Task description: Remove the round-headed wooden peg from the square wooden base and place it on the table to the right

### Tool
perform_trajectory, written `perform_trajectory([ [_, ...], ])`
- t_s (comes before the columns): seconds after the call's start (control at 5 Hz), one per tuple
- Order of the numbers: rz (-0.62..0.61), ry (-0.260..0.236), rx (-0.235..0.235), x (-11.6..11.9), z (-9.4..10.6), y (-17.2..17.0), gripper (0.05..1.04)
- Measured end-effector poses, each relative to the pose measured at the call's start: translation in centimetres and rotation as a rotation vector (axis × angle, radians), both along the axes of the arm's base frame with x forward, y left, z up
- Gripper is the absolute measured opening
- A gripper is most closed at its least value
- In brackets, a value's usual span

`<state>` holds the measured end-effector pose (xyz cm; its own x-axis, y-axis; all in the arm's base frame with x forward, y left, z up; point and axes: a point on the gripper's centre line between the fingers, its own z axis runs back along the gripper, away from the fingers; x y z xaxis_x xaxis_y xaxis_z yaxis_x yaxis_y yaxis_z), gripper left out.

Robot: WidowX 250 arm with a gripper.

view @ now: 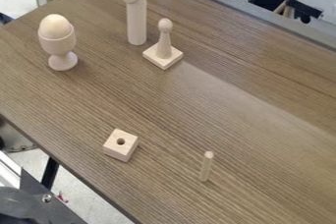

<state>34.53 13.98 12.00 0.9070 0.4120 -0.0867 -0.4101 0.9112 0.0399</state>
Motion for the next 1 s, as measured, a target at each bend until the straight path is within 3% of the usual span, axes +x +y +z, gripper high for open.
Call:
perform_trajectory([
  [0.2,0.000,0.044,-0.018,-0.2,-1.6,-0.2,1.001],
  [0.4,0.018,0.044,0.079,-0.7,0.4,-0.1,1.001],
  [0.6,0.012,-0.034,0.176,-1.0,4.8,-1.4,1.001],
  [1.0,0.024,-0.065,0.219,-1.5,6.9,-2.4,1.001],
])
